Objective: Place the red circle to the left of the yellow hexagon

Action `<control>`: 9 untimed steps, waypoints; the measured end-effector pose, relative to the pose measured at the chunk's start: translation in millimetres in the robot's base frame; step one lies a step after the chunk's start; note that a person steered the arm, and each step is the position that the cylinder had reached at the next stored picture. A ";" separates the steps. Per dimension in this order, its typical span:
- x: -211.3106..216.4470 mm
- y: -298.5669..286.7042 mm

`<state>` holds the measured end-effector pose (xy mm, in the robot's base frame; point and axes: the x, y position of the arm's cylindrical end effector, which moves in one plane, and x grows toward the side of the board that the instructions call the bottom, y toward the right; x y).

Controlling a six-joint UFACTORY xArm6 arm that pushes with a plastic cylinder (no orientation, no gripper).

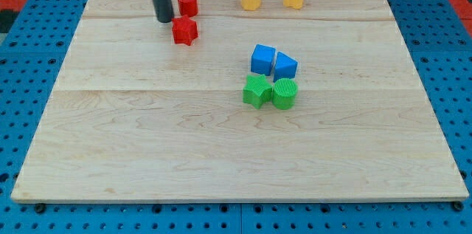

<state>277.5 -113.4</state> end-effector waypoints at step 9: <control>-66.5 -7.4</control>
<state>211.1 -120.9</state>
